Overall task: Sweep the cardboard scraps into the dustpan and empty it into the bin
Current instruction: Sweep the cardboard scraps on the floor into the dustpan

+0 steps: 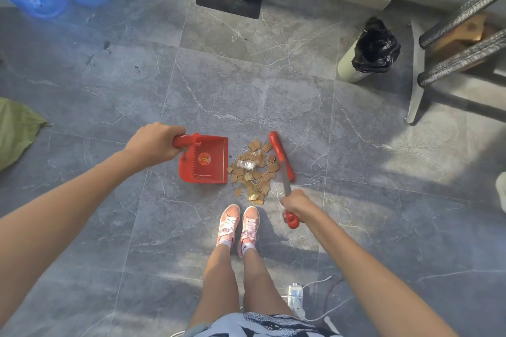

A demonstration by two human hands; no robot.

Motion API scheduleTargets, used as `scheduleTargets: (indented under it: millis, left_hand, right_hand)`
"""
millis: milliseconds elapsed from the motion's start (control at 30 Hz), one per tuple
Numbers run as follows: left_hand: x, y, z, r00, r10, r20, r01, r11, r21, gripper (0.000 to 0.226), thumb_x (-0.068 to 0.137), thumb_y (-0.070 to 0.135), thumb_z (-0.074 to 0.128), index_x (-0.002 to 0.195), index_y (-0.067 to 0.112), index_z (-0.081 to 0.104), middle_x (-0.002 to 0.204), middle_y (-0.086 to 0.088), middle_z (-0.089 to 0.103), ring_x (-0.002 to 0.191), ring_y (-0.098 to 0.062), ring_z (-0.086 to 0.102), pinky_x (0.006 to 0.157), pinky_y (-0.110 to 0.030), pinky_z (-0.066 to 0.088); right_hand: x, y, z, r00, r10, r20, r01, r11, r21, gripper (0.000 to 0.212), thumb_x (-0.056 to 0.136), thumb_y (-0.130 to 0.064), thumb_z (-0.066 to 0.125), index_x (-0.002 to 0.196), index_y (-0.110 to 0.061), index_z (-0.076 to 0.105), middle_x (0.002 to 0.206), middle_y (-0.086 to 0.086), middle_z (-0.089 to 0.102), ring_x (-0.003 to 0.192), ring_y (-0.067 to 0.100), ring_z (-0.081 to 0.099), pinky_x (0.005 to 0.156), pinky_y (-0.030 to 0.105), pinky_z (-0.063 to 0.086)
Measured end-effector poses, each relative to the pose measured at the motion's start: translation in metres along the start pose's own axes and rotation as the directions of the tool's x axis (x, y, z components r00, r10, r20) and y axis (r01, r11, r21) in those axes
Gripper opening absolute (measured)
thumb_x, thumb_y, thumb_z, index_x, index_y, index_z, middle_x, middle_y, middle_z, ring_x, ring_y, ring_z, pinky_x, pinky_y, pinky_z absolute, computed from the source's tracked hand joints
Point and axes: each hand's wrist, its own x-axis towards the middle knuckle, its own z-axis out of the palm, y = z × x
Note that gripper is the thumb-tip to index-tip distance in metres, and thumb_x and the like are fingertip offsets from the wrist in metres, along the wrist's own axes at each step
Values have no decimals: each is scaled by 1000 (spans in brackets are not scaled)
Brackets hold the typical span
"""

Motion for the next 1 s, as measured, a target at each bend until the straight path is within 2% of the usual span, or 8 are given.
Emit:
scheduleTargets:
  millis: [133, 233, 333, 467, 567, 667, 867, 1000]
  left_hand:
    - [8, 14, 2, 1000, -10, 1, 10, 1000, -21, 42, 78, 34, 74, 61, 21, 38, 46, 3, 38, 49, -28, 38, 51, -29, 34]
    - [15, 22, -1, 1000, -5, 4, 5, 999, -37, 39, 77, 33, 75, 63, 19, 42, 48, 3, 38, 52, -30, 43, 52, -29, 33]
    - [21, 24, -2, 1000, -18, -4, 18, 999, -47, 37, 77, 32, 75, 64, 18, 44, 51, 0, 42, 53, -28, 41, 52, -30, 33]
    - [20, 28, 3, 1000, -25, -17, 24, 997, -69, 30, 77, 29, 75, 67, 10, 54, 51, 2, 40, 53, -29, 42, 52, -31, 33]
    - [20, 26, 4, 999, -32, -8, 31, 997, -65, 34, 78, 29, 74, 63, 16, 46, 49, 4, 38, 54, -32, 46, 51, -30, 32]
    - [22, 23, 4, 999, -46, -5, 46, 997, -63, 37, 78, 29, 73, 62, 18, 41, 51, 0, 43, 53, -31, 44, 51, -31, 35]
    - [16, 16, 7, 998, -52, -20, 51, 997, -64, 38, 78, 24, 73, 60, 18, 40, 49, 0, 43, 49, -30, 42, 47, -29, 33]
    - [9, 9, 10, 997, -61, -40, 58, 996, -64, 39, 78, 28, 73, 61, 21, 39, 49, -2, 46, 49, -33, 46, 48, -29, 34]
  right_hand:
    - [-4, -17, 33, 1000, -12, 10, 12, 999, -49, 21, 97, -7, 42, 114, 5, 46, 71, 11, 52, 39, 14, 45, 29, 15, 32]
    - [-12, -29, 49, 999, -49, 22, 50, 997, -63, 29, 94, -6, 47, 120, 6, 49, 87, 14, 59, 60, 22, 61, 38, 22, 42]
    - [-24, -38, 61, 997, -52, 48, 55, 997, -62, 27, 94, -2, 47, 120, 3, 48, 71, 8, 52, 54, 19, 55, 42, 25, 46]
    - [-31, -42, 86, 993, -93, 70, 101, 988, -117, 29, 93, -10, 48, 119, 1, 55, 79, 6, 61, 66, 22, 61, 52, 24, 52]
    - [-38, -48, 102, 984, -119, 135, 132, 987, -91, 16, 90, -11, 47, 99, -2, 56, 74, 10, 64, 69, 26, 65, 66, 33, 57]
    - [-47, -51, 113, 970, -148, 191, 166, 982, -86, 17, 92, -9, 44, 77, -6, 47, 56, 5, 52, 44, 17, 53, 42, 23, 46]
    - [-57, -44, 123, 947, -149, 285, 100, 979, 180, 9, 93, -8, 38, 101, -5, 42, 56, 10, 48, 34, 14, 45, 32, 17, 38]
    - [-56, -28, 106, 934, -140, 329, 29, 947, 320, 7, 95, -7, 36, 97, -7, 43, 57, 7, 41, 29, 8, 40, 31, 15, 35]
